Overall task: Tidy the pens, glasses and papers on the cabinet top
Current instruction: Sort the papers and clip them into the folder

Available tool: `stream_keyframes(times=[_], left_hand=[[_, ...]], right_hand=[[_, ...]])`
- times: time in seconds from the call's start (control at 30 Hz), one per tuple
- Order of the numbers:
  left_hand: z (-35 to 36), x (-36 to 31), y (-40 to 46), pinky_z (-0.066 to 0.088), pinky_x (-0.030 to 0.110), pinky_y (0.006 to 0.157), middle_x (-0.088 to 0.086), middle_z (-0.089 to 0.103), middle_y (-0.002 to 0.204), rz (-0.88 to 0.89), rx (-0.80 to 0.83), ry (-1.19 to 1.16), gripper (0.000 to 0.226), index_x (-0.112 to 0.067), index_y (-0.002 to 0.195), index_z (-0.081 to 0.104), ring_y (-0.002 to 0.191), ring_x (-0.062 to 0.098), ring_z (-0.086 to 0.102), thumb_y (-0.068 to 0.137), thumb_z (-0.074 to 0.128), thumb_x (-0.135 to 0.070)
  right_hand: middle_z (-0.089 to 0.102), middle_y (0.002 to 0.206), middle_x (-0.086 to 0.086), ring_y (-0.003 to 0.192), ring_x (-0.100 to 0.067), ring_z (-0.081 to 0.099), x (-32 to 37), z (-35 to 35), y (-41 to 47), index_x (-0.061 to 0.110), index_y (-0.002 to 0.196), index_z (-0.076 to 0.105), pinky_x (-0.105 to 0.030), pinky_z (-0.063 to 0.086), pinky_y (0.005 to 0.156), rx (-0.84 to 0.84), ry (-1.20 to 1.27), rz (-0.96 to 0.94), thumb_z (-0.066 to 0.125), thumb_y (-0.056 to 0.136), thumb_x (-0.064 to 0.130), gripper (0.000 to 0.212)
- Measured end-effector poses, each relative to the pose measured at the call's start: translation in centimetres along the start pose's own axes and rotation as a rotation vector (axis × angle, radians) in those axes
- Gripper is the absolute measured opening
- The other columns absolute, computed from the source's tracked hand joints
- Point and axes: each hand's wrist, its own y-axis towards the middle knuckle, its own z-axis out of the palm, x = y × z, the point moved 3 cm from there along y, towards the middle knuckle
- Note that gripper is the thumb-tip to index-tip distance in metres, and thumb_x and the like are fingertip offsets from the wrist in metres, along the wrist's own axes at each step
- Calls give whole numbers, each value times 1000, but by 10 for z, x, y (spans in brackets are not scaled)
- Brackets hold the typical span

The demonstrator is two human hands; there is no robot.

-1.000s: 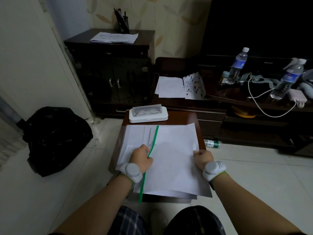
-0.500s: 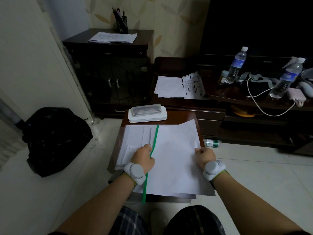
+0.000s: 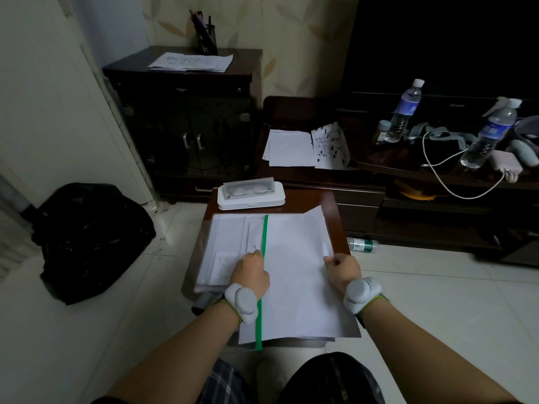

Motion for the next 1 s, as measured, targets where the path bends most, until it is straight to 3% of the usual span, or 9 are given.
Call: stream_keyframes(times=[0.23, 0.43, 0.53, 0.6, 0.67, 0.73, 0.83, 0.9, 1.0], left_hand=[[1, -10, -3, 41, 30, 65, 19, 59, 106, 2, 3, 74, 14, -5, 87, 50, 93, 32, 60, 88, 37, 1], [4, -22, -4, 47, 33, 73, 17, 56, 112, 17, -11, 139, 21, 2, 99, 55, 99, 31, 60, 90, 37, 1], [7, -27, -5, 47, 33, 75, 16, 55, 112, 18, -22, 139, 20, 2, 100, 55, 99, 31, 60, 90, 37, 1], [7, -29, -5, 47, 34, 76, 17, 55, 112, 13, -26, 128, 20, 2, 99, 55, 99, 33, 59, 89, 37, 2], [6, -30, -5, 46, 34, 75, 17, 55, 112, 9, -26, 117, 21, 2, 99, 55, 99, 33, 59, 89, 37, 2], [5, -30, -5, 46, 33, 73, 18, 55, 111, 2, -30, 100, 21, 2, 97, 56, 98, 33, 59, 89, 37, 2], [1, -30, -4, 43, 32, 70, 19, 54, 110, -10, -36, 65, 20, 3, 96, 56, 97, 34, 59, 88, 37, 3], [-2, -30, -3, 43, 32, 70, 20, 54, 110, -21, -35, 42, 20, 5, 95, 56, 97, 34, 59, 88, 37, 4], [-5, -31, -3, 45, 36, 75, 21, 55, 110, -34, -47, 11, 19, 7, 94, 55, 99, 37, 58, 87, 39, 3]], right_hand=[[47, 66, -11, 74, -25, 44, 3, 5, -1, 9, 59, 43, -26, 30, 66, 3, 48, 4, 49, 95, 23, 39], [27, 53, -3, 62, -19, 29, 19, 19, -9, 13, 51, 27, -27, 24, 58, 55, 116, -39, 54, 93, 21, 50], [44, 55, -2, 55, -16, 39, 25, 25, -11, 14, 54, 47, -28, 34, 54, 123, 203, -28, 62, 88, 23, 38], [65, 75, -8, 69, -21, 59, 27, 29, -12, 6, 77, 68, -30, 50, 67, 180, 294, 2, 70, 82, 22, 17], [69, 89, -12, 80, -26, 64, 27, 31, -13, 0, 93, 70, -33, 54, 77, 215, 335, 51, 74, 78, 22, 27], [68, 90, -14, 80, -26, 63, 28, 32, -12, -3, 94, 69, -31, 52, 73, 199, 291, 53, 73, 79, 22, 29], [62, 72, -9, 74, -22, 56, 27, 31, -10, 3, 74, 65, -28, 43, 66, 116, 256, 57, 70, 81, 19, 18], [55, 62, -4, 72, -21, 54, 25, 32, -9, 9, 61, 57, -27, 40, 64, 85, 266, 77, 69, 81, 17, 25], [65, 83, -12, 80, -26, 60, 27, 35, -12, 1, 87, 68, -30, 46, 71, 93, 269, 71, 68, 83, 19, 19]])
